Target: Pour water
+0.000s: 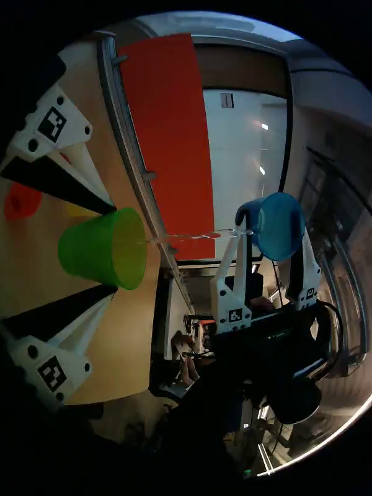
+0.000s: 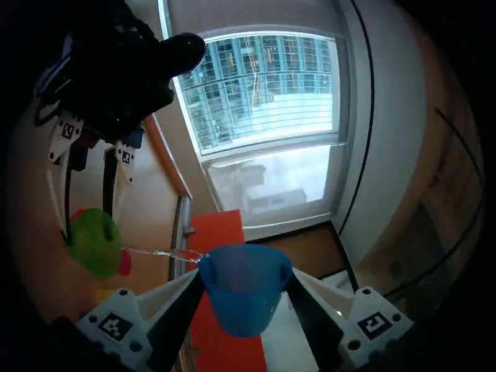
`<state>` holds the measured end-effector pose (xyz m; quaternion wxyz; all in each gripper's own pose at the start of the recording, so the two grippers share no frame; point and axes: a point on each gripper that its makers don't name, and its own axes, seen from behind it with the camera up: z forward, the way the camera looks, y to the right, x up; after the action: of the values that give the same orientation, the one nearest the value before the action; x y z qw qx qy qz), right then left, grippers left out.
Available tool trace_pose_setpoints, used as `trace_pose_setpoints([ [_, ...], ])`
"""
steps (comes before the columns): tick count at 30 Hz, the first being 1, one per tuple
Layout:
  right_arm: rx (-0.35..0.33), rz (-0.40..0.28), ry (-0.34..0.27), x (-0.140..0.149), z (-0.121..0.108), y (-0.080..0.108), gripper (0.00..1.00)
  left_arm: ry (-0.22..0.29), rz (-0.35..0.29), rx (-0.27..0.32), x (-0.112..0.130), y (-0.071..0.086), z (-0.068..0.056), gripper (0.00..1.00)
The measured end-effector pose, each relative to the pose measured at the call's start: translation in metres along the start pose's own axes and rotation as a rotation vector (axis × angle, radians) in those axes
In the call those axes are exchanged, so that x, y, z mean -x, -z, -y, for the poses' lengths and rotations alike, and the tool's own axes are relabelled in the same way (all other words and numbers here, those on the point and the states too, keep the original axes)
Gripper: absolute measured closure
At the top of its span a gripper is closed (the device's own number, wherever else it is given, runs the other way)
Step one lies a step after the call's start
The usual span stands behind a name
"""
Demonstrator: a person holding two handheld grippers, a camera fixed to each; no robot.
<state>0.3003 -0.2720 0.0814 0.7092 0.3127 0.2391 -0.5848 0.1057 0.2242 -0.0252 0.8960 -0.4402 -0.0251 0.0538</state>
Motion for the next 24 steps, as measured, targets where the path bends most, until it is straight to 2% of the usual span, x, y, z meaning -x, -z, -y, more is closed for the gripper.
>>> trace_pose_setpoints([
  [24, 0.011, 0.001, 0.089, -0.0099, -0.0053, -0.0036, 0.11, -0.004, -0.004, 0.005, -0.0019, 0.0038, -0.0037, 0.18],
])
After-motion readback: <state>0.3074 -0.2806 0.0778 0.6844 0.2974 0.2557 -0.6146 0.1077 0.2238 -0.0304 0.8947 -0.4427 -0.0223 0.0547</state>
